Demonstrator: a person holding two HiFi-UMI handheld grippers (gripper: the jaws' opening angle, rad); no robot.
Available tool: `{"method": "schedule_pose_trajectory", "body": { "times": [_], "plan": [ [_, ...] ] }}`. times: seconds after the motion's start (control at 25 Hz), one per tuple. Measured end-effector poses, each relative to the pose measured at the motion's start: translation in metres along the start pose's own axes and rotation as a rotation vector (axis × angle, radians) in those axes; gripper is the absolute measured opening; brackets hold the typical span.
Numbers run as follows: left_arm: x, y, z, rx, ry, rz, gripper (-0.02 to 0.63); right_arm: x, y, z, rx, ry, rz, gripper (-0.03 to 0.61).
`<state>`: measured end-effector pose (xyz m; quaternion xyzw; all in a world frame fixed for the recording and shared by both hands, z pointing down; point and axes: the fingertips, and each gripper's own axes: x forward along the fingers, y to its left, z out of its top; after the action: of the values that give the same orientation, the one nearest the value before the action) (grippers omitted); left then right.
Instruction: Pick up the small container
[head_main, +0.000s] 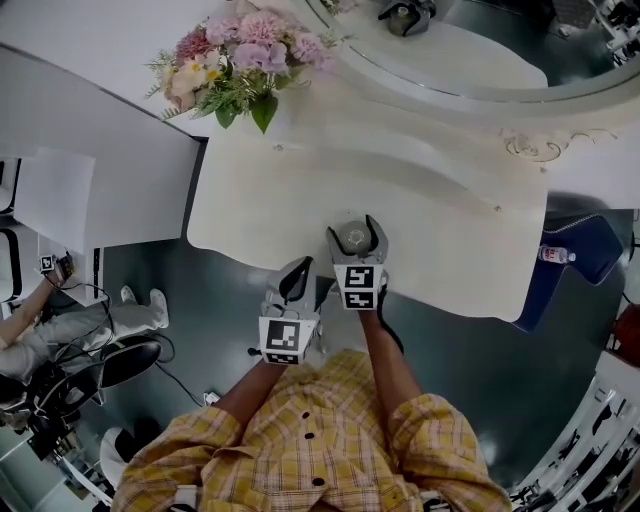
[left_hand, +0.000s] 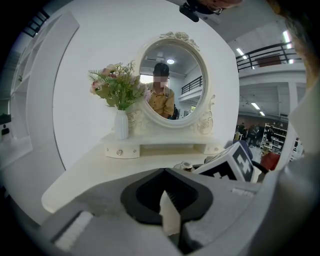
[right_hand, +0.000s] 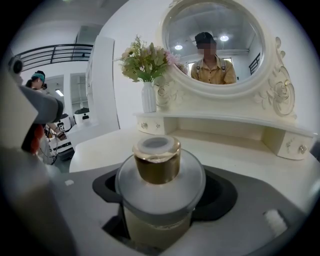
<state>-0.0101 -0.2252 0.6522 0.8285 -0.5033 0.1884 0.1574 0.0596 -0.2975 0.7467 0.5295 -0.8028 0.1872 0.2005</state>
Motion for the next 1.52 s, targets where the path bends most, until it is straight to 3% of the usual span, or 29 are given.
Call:
{"method": "schedule_pose_trajectory", "body": {
  "times": [0.48, 0.8, 1.08, 1.52],
  "plan": [
    [-0.003, 0.006, 0.002, -0.009, -0.009, 0.015, 0.000, 0.004, -0.004, -0.003, -0.031, 0.027, -0.066, 0.339],
    [-0.012, 0.005, 0.000, 0.000, -0.011, 0.009, -0.001, -0.006, -0.015, -0.002, 0.055, 0.037, -0.036, 0.339],
    [-0.014, 0.001, 0.014, 0.011, -0.048, -0.004, 0.000, -0.024, -0.014, 0.016, 0.039, 0.007, -0.032, 0.339],
    [-0.026, -0.010, 0.040, 0.025, -0.098, -0.027, 0.000, -0.075, -0.019, 0.053, 0.132, -0.073, -0.017, 0.339]
  ]
}}
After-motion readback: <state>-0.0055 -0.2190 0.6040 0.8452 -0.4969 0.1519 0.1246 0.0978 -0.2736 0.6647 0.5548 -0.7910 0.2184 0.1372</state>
